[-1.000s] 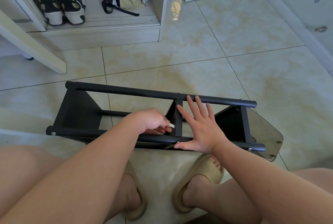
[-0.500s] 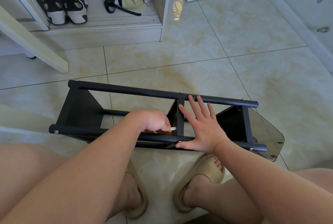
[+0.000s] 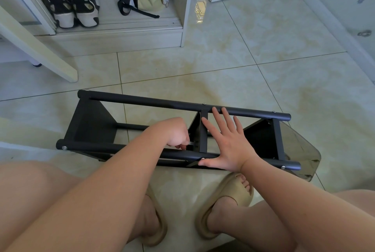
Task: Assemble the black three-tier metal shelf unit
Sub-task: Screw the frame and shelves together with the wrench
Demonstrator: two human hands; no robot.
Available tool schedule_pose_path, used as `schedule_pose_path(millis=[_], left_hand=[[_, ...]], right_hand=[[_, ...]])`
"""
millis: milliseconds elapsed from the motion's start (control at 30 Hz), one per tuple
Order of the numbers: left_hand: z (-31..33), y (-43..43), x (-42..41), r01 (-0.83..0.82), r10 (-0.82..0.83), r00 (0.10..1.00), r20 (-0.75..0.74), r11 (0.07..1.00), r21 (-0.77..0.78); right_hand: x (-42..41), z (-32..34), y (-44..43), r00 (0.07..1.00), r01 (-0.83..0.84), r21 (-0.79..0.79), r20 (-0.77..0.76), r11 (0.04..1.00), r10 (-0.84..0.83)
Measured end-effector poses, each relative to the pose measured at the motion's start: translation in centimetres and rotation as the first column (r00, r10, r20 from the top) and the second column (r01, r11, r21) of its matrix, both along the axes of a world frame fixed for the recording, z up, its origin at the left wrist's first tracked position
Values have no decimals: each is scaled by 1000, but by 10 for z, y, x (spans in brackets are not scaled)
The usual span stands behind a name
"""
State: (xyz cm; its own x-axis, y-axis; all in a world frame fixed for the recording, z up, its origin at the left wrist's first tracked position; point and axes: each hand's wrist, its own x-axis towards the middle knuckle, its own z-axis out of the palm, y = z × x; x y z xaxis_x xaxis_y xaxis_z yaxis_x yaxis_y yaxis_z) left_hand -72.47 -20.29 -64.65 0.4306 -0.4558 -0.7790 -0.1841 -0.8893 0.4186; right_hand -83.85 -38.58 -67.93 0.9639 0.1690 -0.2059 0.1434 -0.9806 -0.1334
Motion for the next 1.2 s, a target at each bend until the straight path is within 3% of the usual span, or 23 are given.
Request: schedule_pose_path(millis=[100, 167, 267, 367, 433, 567, 767, 1033, 1200], left_hand=[[3, -1, -2, -94, 95, 995, 8, 993, -72], [3, -2, -2, -268, 259, 962, -81, 956, -120], [-4, -5, -4, -533, 496, 833, -244, 837, -120], [-11, -10, -11, -699, 626, 686, -371, 708, -100], [-10, -13, -14, -719, 647, 674, -356, 686, -114], [-9, -17, -17, -604, 575, 792, -203, 787, -127], [-7, -14, -14, -773, 674, 612, -413, 620, -134], [-8, -17, -12, -679, 625, 719, -304, 724, -119], [-9, -22, -13, -740, 693, 658, -295, 667, -85]], right_hand=[[1, 0, 0, 1000, 0, 7, 1, 1000, 0], [2, 0, -1, 1000, 1, 10, 0, 1000, -1], [3, 1, -2, 1000, 0, 2, -10, 1000, 0], [3, 0, -2, 1000, 0, 10, -10, 1000, 0], [3, 0, -3, 1000, 0, 20, -7, 1000, 0], [3, 1, -3, 1000, -2, 10, -18, 1000, 2], [3, 1, -3, 1000, 1, 26, -11, 1000, -1], [3, 0, -3, 1000, 1, 28, -6, 1000, -1], [3, 0, -3, 1000, -1, 20, -5, 1000, 1]])
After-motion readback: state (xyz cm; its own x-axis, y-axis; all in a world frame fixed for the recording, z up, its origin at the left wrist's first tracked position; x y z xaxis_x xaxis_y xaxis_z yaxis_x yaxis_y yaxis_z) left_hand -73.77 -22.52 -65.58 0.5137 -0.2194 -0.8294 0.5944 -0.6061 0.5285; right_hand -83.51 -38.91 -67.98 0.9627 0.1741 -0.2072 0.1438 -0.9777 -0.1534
